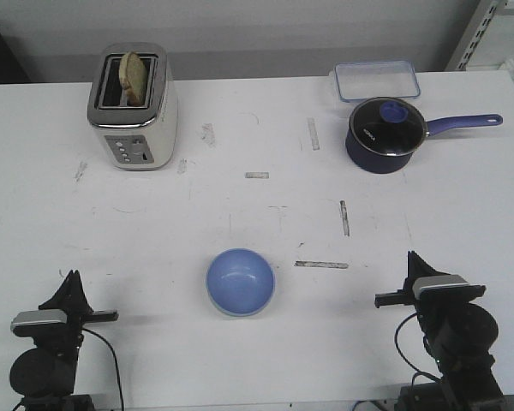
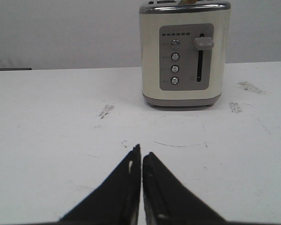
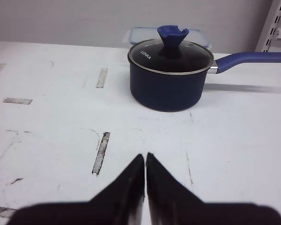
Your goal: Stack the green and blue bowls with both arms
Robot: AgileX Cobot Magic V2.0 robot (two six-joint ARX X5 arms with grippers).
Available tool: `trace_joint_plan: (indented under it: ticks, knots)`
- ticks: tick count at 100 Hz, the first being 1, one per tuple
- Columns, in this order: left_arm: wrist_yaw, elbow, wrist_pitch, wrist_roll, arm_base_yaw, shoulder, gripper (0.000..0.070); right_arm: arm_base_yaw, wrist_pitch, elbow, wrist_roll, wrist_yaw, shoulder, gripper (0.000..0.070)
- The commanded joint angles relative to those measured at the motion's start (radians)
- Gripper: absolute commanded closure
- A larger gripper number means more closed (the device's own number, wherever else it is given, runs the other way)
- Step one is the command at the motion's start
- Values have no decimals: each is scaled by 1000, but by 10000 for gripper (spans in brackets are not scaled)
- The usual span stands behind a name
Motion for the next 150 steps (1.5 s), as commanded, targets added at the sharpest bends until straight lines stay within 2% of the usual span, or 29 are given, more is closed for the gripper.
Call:
trace_joint_plan:
  ticks: [1,6,14,33,125,150]
  knots:
    - [2,-45,76,-9,-8,-3,699,2,11,1,3,0,5,700]
    - [2,-82,119,-8,-18,-3,699,2,14,1,3,0,5,700]
    - [-3,-79,92,-11,-32,-3,699,2,18,1,3,0,5,700]
    - [-2,-79,129,-11,-34,-3,699,2,43,1,3,0,5,700]
    - [-2,-79,127,-11,-34,-3,699,1,49,1,3,1,5,700]
    - [-2,-79,127,-11,-34,-3,699,-57,47,-20,16,-1,-24,700]
